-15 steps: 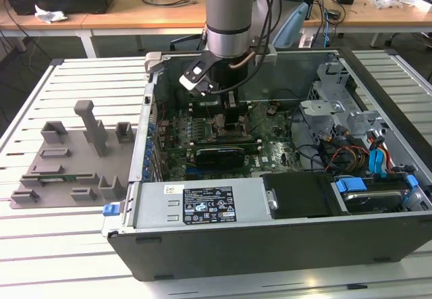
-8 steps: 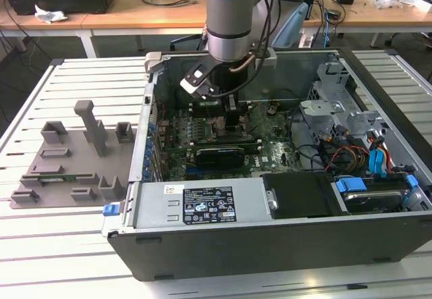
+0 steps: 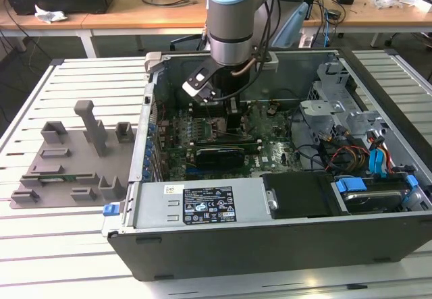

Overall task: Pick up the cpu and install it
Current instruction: 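Place the cpu into insertion slot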

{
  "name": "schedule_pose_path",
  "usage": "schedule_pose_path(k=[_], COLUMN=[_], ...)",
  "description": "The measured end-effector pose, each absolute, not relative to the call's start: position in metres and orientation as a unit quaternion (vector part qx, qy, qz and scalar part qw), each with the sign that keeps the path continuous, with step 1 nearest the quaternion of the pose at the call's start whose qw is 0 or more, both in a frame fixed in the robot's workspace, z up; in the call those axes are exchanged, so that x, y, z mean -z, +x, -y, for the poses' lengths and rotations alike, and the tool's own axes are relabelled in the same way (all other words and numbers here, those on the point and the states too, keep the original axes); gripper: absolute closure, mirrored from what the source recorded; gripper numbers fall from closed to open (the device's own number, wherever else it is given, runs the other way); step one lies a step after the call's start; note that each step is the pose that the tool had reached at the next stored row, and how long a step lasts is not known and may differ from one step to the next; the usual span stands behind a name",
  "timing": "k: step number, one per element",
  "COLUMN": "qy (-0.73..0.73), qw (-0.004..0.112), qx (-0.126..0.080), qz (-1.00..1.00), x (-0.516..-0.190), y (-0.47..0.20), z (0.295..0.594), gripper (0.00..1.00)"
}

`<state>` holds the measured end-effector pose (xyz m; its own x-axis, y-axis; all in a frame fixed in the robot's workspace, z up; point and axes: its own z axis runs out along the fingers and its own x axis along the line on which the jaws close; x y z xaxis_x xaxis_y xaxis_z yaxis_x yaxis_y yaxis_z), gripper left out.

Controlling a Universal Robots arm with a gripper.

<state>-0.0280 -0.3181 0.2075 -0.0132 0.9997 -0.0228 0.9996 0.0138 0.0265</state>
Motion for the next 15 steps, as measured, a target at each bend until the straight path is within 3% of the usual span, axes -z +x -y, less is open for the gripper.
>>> schedule_pose_path(k=[15], qy=[0.714], qw=[0.017], qx=[-0.001], qz=[-0.700], x=[-0.1988], y=[-0.0278], z=[0.3137], gripper=[0.45])
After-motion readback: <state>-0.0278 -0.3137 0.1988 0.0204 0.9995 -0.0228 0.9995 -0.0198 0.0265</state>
